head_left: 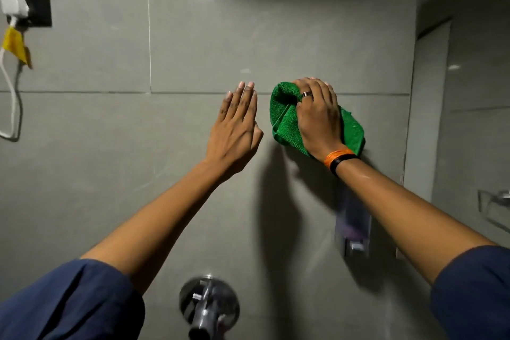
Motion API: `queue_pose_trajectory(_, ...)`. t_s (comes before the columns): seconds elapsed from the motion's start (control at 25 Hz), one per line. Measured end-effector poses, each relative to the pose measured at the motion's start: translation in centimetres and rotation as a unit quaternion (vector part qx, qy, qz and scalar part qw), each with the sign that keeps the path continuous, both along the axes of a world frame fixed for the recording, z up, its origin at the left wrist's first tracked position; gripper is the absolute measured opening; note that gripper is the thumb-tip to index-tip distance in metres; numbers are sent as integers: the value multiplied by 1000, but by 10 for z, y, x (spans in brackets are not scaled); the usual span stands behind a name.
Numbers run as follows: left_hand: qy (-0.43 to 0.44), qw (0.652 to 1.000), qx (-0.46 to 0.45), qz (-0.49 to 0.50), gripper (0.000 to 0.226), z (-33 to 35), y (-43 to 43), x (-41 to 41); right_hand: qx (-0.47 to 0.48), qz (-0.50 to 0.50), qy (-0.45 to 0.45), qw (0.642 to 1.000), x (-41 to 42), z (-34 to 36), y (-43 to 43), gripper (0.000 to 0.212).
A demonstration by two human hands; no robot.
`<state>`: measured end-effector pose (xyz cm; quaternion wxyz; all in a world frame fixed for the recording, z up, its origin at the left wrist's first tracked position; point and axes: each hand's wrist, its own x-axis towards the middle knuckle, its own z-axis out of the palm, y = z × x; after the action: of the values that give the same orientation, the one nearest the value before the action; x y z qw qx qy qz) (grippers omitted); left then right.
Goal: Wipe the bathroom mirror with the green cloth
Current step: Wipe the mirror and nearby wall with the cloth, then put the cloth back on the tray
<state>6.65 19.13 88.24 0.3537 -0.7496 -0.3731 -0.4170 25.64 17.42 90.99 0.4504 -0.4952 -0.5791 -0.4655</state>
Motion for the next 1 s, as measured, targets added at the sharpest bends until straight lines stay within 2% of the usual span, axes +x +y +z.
queue_pose_trajectory(0.12,29,997,-73,-21,67,-89,8,-4,-78,0,2,997,-9,-86,-5,43)
queue_pose_trajectory(0.24,52,977,-206,-39,70,-201,1,-5,-205,12,51,977,-20,-198,-15,43)
queue_pose_trajectory(0.44,56,907,-412,-63,68,-418,-42,-3,-423,24,121,897,-36,-408,-44,41)
queue_pose_trajectory(0.6,76,833,-547,-38,68,-600,-90,-9,-579,17,132,804,-48,-594,-74,42)
queue_pose_trajectory(0.68,89,801,-592,-21,67,-682,-115,-13,-623,7,119,773,-57,-677,-93,38)
queue_pose_trajectory(0.8,113,761,-639,5,68,-792,-146,-17,-639,-3,118,760,-73,-794,-121,29)
queue_pose_trajectory(0.84,106,760,-641,9,67,-823,-152,-19,-649,-13,120,751,-77,-828,-130,34)
queue_pose_trajectory(0.96,83,746,-660,27,63,-905,-163,-27,-719,-8,121,684,-87,-926,-159,55)
queue_pose_trajectory(1.0,81,739,-668,34,63,-929,-168,-30,-726,-5,120,677,-88,-954,-169,60)
